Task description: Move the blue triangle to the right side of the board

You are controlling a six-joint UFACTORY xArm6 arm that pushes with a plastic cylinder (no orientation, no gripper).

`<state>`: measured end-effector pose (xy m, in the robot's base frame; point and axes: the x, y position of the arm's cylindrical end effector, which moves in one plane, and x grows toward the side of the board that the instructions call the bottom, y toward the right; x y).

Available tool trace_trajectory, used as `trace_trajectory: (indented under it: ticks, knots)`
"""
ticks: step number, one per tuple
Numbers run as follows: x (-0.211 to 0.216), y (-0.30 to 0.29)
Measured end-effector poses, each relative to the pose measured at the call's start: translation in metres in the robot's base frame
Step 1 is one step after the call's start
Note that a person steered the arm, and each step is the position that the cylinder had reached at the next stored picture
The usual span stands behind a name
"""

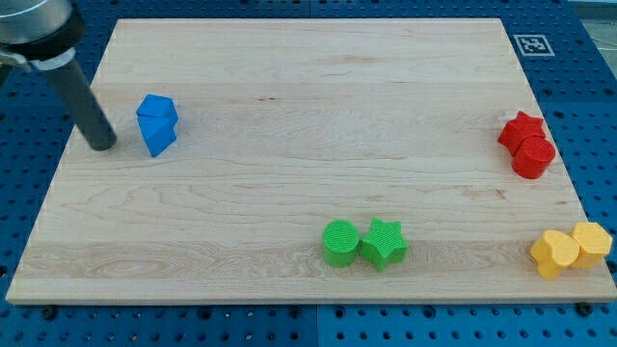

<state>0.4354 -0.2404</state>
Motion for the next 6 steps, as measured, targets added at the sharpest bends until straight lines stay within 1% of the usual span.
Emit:
trace_trajectory:
  ticks: [1,2,3,4,5,6]
  knots:
    - [0.000,0.055]
    - [0.000,0.126]
    - [0.001,0.165]
    - [0.015,0.130]
    - [0.028,0.053]
    - [0.004,0.012]
